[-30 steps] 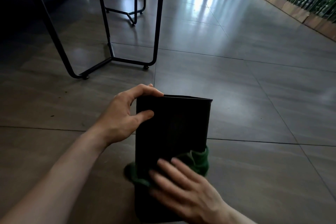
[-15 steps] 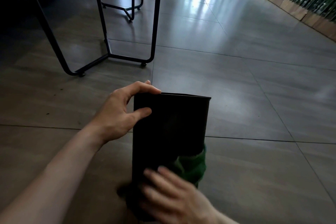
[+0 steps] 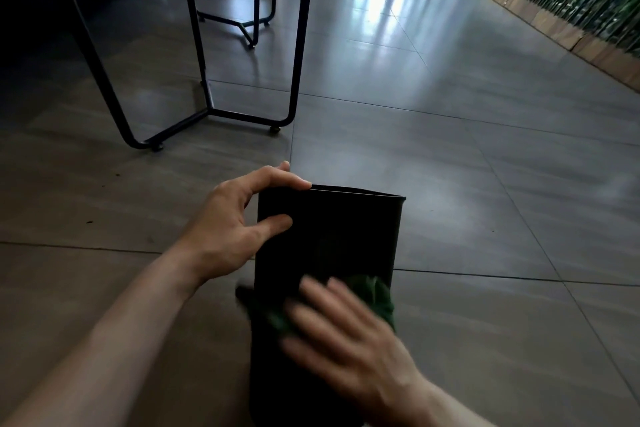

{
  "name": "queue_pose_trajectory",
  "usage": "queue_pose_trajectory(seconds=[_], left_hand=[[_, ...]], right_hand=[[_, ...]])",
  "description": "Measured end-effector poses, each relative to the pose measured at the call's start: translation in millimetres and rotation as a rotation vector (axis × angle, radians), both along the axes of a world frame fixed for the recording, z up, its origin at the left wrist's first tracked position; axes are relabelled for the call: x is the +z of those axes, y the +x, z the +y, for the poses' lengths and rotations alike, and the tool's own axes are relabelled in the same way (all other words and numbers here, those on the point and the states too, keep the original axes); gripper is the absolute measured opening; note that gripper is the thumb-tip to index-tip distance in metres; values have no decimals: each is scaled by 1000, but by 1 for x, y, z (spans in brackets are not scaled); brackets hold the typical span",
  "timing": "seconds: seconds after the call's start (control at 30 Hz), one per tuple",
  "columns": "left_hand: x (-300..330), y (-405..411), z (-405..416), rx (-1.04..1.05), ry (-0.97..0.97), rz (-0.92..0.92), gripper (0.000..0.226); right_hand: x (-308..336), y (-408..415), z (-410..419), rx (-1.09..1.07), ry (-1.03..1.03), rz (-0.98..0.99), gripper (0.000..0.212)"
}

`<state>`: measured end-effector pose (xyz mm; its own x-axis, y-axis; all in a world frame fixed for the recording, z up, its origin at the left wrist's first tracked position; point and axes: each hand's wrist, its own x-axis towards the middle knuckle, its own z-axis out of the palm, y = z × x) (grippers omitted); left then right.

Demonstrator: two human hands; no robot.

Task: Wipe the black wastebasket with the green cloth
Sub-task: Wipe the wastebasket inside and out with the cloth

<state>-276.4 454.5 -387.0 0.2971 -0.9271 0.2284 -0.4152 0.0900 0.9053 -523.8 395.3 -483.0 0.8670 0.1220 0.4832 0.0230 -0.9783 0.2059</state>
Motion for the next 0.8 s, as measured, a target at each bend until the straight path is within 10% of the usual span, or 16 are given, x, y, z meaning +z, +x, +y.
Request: queue_pose_trajectory(seconds=[0.1, 0.4, 0.63, 0.8], left_hand=[[1, -1, 2, -19, 0, -1, 54], [4, 0, 1, -22, -6, 14, 46], [6, -3, 3, -30, 14, 20, 52], [7, -4, 1, -30, 3, 28, 48]], right_hand=[[-14, -25, 7, 91, -256, 194, 35], [54, 37, -34, -281, 240, -232, 34], [-5, -27, 7, 92, -151, 188, 32], [55, 21, -36, -219, 179, -178, 33]])
